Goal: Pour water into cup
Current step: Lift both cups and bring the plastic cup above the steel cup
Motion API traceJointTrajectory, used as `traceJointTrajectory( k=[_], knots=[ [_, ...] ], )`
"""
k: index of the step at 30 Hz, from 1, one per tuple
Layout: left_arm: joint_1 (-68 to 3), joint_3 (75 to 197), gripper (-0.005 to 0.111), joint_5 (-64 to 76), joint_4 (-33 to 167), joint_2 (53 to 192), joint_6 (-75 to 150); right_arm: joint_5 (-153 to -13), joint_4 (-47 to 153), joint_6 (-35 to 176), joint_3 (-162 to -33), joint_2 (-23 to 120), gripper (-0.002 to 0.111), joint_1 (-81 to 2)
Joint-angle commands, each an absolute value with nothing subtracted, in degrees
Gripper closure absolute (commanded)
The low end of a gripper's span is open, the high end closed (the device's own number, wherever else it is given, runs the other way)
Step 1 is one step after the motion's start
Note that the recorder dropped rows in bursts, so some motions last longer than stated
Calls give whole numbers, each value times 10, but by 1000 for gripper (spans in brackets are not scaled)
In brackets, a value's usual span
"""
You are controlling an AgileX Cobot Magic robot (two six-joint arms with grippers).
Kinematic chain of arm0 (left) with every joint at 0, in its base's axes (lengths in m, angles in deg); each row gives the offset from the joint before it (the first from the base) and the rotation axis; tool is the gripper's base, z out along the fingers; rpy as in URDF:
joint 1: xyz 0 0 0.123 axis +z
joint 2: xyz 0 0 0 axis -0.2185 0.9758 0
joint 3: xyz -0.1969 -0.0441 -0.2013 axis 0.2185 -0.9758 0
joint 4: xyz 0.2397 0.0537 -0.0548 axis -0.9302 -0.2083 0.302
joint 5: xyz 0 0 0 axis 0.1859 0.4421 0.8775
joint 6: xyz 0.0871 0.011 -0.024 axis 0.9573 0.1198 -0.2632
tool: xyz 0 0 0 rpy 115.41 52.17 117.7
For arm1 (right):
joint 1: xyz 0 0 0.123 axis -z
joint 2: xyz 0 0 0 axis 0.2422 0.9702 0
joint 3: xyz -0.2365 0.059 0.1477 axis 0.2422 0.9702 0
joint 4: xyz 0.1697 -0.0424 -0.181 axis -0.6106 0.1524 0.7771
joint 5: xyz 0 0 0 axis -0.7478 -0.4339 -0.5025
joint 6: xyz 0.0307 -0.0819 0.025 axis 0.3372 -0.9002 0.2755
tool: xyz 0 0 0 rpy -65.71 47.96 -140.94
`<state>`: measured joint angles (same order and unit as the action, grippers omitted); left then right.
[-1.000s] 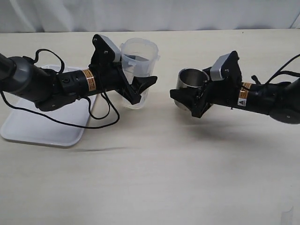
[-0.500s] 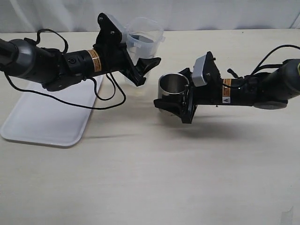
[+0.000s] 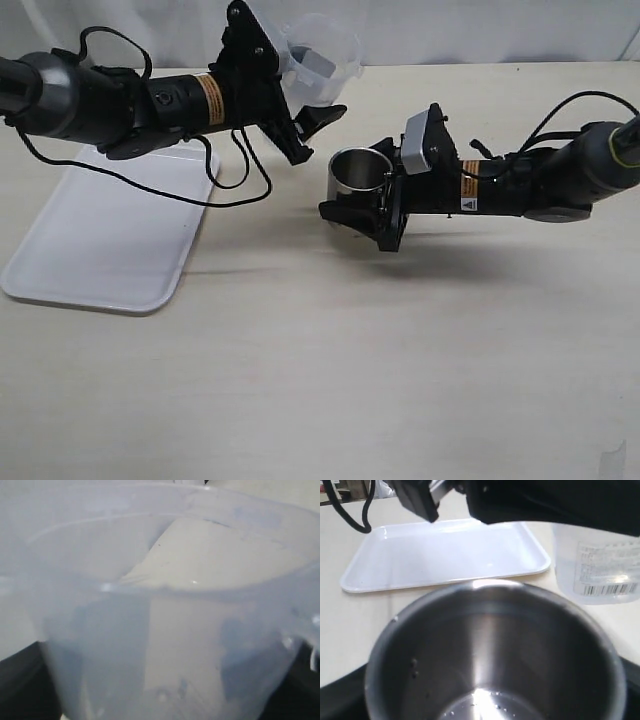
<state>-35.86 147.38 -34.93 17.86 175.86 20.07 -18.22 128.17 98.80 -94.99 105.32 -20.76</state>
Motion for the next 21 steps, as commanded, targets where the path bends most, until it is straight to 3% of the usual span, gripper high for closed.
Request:
traceJointTrajectory(
  k=[1, 21],
  knots=[
    [-360, 1481, 107, -361, 178, 1749, 261, -157, 1289, 992, -959, 1054, 104, -208],
    [-360, 1481, 107, -361, 178, 1749, 323, -126, 1327, 995, -975, 1061, 104, -229]
  ],
)
